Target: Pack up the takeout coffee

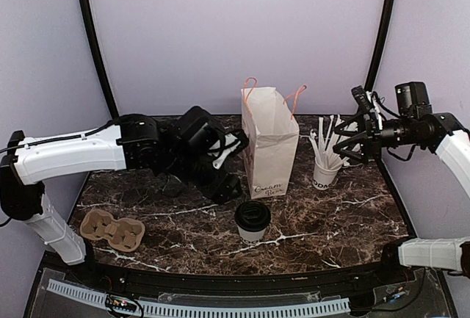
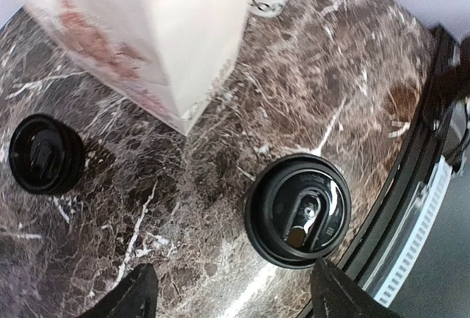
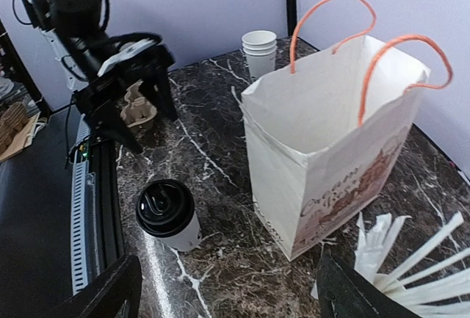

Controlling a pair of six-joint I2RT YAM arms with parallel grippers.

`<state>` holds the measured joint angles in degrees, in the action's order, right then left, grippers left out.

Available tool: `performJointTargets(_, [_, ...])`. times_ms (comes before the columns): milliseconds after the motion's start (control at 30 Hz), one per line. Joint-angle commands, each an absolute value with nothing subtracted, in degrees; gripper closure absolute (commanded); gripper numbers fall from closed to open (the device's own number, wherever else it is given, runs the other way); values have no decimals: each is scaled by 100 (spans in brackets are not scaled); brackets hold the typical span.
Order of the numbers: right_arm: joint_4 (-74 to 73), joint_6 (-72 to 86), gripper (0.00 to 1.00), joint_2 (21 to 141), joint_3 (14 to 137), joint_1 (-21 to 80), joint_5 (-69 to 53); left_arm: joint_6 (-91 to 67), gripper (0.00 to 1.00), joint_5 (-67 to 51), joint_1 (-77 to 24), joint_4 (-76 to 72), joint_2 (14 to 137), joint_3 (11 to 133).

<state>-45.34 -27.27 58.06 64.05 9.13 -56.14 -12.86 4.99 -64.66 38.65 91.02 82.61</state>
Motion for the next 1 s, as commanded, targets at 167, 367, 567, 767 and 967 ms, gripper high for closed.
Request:
performJointTargets(167, [-4507, -2837, 28, 6410, 6374, 2685, -4427, -4141, 34, -689, -6133, 2354, 8178, 6653])
performJointTargets(367, [-3662, -1949, 52, 6814, 5928, 3659, -3834, -4955, 39, -1127, -6117, 1419, 8234, 5962])
performJointTargets(567, [-3358, -1402, 60, 7353, 6006, 4296, -3209, -5265, 43, -1387, -6117, 812, 8439, 5690])
performJointTargets(767, [-3235, -1186, 62, 7592, 5938, 4649, -2890, -5290, 47, -1362, -6117, 734, 8563, 5658])
performJointTargets(967, [-3144, -943, 64, 7787, 5864, 4674, -2765, -5216, 50, -1320, -6117, 789, 8575, 5656])
